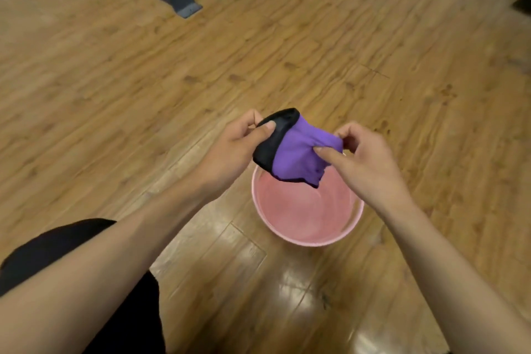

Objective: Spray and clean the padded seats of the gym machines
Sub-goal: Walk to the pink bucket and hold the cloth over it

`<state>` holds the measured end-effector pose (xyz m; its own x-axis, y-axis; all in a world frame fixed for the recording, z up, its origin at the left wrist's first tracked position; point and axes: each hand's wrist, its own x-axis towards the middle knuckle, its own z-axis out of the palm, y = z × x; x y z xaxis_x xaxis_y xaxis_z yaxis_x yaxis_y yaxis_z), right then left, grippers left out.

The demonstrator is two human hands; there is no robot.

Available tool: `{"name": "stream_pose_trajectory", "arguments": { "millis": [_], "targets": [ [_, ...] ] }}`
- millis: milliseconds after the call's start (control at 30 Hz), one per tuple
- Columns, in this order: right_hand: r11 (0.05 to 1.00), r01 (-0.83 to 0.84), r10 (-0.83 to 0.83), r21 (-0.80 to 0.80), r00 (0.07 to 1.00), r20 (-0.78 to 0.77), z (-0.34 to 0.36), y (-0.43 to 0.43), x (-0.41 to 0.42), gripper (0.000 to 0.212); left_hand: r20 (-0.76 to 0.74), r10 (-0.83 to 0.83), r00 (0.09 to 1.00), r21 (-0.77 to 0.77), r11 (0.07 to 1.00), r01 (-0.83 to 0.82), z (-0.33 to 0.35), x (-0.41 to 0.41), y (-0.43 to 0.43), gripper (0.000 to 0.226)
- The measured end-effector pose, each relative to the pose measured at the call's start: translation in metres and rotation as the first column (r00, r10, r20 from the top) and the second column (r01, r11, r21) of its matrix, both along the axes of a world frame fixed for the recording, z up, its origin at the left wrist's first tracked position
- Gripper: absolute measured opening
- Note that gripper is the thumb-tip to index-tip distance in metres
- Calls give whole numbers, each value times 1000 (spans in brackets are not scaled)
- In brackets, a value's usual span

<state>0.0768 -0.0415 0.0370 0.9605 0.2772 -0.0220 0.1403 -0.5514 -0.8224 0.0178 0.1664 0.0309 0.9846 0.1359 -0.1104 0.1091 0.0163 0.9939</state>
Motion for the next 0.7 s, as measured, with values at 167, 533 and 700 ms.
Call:
{"name": "stream_pose_trajectory", "arguments": {
  "millis": [167,533,700],
  "targets": [
    [994,81,-81,67,997,-4,14,11,-31,31,12,-152,988,-256,955,150,6,13,-17,29],
    [966,-100,141,238,976,-165,21,-24,-10,17,63,-262,963,7,965,262,14,20,-16,20],
    [997,-73,74,35,997,-12,18,-42,3,18,-150,-426,892,-71,905,420,26,19,2,10]
  ]
}}
